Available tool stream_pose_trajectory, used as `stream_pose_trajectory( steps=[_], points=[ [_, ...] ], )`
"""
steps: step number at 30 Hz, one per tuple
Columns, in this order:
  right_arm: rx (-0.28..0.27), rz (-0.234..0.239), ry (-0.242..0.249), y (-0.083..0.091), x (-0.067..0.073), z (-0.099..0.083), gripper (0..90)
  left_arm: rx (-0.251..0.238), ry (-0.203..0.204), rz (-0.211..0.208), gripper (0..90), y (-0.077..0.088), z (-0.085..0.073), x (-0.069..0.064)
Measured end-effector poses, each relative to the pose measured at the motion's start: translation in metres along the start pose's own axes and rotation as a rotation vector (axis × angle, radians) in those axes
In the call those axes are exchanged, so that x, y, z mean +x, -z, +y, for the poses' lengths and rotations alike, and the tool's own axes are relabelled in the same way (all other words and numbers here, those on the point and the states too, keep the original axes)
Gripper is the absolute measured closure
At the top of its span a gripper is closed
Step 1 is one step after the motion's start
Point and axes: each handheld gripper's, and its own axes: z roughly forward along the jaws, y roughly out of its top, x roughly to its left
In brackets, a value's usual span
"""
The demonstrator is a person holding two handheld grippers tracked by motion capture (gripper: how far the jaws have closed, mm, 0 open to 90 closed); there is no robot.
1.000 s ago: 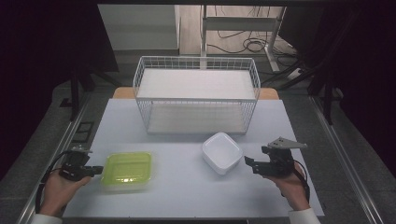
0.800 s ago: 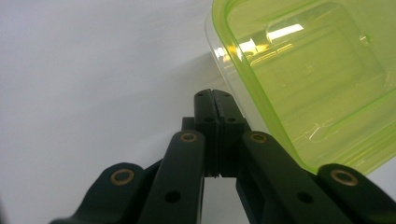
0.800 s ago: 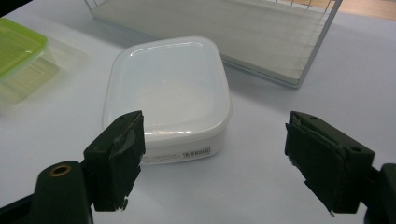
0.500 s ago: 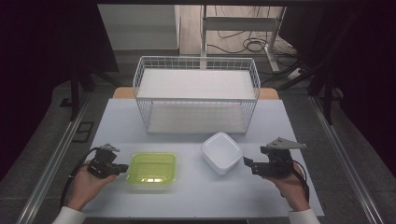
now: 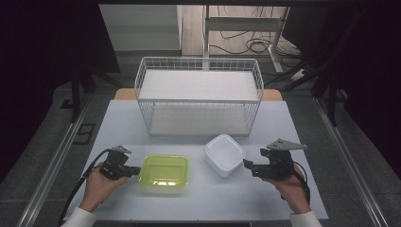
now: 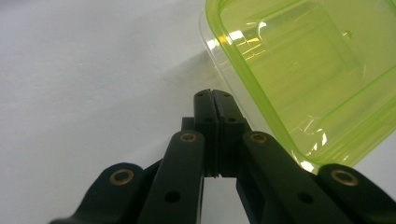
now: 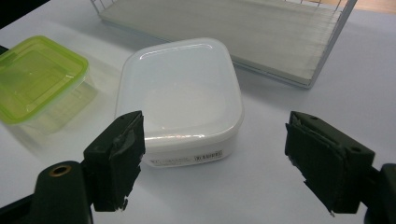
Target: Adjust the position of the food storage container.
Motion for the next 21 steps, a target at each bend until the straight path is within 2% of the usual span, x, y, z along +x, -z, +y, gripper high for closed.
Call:
stream_pose_trajectory(
  steps=[6,9,11,14,15,16,17,18,19,20,21],
  points=[
    [0.006,-0.005,-0.002,0.0,0.0,-0.001,20.2,-0.003,0.001,-0.01,89.3,-0.003,0.0,-0.001],
    [0.003,-0.004,-0.003,0.0,0.001,0.0,20.2,-0.02,0.003,-0.006,88.9,0.0,0.0,0.001],
    [0.0,-0.005,-0.001,0.001,0.001,0.0,20.2,-0.049,0.019,-0.001,88.0,0.006,-0.001,0.003],
    [-0.003,-0.002,0.0,0.001,0.003,0.001,20.1,-0.118,0.066,-0.01,83.7,0.019,0.0,0.006],
    [-0.002,0.0,-0.005,0.001,0.004,0.001,19.9,-0.152,0.089,-0.013,80.3,0.025,0.0,0.006],
    [-0.004,0.012,-0.007,0.0,0.006,0.003,19.8,-0.172,0.097,-0.013,69.5,0.031,0.001,0.007],
    [-0.005,0.018,-0.007,0.0,0.007,0.003,19.8,-0.184,0.105,-0.011,64.0,0.034,0.002,0.006],
    [-0.005,0.018,-0.007,0.0,0.007,0.003,19.8,-0.196,0.105,-0.011,64.0,0.039,0.004,0.005],
    [-0.005,0.021,-0.007,0.0,0.008,0.004,19.7,-0.213,0.101,-0.01,58.1,0.045,0.005,0.003],
    [-0.005,0.029,-0.004,-0.001,0.011,0.006,19.4,-0.253,0.099,-0.007,47.1,0.056,0.01,-0.001],
    [-0.005,0.029,-0.004,-0.001,0.011,0.006,19.4,-0.253,0.099,-0.007,41.8,0.056,0.01,-0.001]
  ],
)
